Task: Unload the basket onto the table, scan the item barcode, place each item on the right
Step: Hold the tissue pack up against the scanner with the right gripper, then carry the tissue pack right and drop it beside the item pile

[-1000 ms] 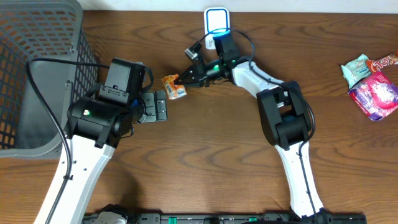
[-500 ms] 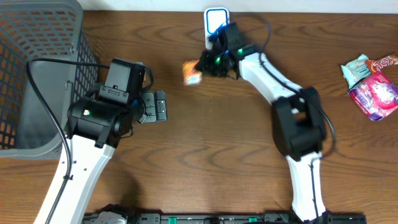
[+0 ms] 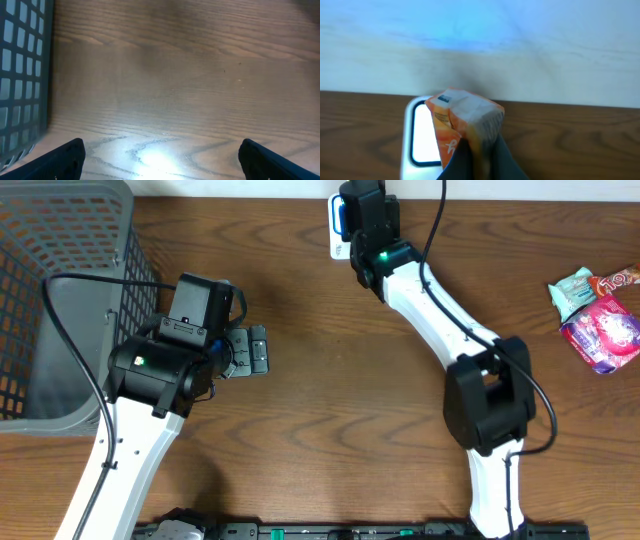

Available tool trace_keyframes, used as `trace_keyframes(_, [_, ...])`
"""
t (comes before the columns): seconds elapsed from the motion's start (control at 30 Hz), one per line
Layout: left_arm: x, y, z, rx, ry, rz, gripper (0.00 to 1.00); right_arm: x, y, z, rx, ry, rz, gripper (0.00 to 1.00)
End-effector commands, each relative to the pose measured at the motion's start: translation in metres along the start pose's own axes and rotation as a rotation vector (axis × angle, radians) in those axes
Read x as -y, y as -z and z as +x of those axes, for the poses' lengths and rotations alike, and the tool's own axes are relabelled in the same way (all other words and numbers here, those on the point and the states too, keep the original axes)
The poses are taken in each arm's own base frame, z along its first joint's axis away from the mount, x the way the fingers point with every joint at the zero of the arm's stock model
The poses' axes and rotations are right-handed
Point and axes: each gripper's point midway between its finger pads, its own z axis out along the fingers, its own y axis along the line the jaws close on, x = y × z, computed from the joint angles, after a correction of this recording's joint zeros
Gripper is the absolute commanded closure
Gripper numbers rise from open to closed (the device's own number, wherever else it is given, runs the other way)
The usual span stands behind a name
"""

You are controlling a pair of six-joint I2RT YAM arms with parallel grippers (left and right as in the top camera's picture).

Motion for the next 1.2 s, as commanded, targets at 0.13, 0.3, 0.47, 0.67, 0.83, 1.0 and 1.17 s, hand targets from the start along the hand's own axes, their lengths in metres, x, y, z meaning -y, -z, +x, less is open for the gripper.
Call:
trace_keyframes(0.13, [-0.003, -0.001, -0.001, -0.001, -0.001, -0.012, 0.02, -0.009, -0.019, 0.014, 0.023, 0.024, -0.004, 0.99])
trace_keyframes(0.3, [-0.003, -0.001, -0.001, -0.001, -0.001, -0.012, 0.02, -0.014, -0.032, 0.036, -0.007, -0.017, -0.001, 0.99])
trace_keyframes(0.47, [-0.003, -0.001, -0.001, -0.001, -0.001, -0.012, 0.02, -0.007, -0.035, 0.04, -0.023, -0.087, 0.012, 0.99])
trace_keyframes(0.67, [-0.003, -0.001, -0.001, -0.001, -0.001, -0.012, 0.02, 0.051, -0.019, 0.015, -0.024, -0.204, 0.166, 0.99])
trace_keyframes(0.83, [-0.003, -0.001, -0.001, -0.001, -0.001, -0.012, 0.02, 0.15, 0.006, 0.006, -0.11, -0.222, 0.345, 0.99])
trace_keyframes(1.0, [-0.003, -0.001, -0.001, -0.001, -0.001, -0.012, 0.02, 0.261, 0.032, 0.05, -0.321, -0.189, 0.589, 0.99])
trace_keyframes(1.17, [-0.003, -0.001, -0.001, -0.001, -0.001, -0.012, 0.02, 0.336, 0.056, 0.101, -0.527, -0.201, 0.728, 0.77])
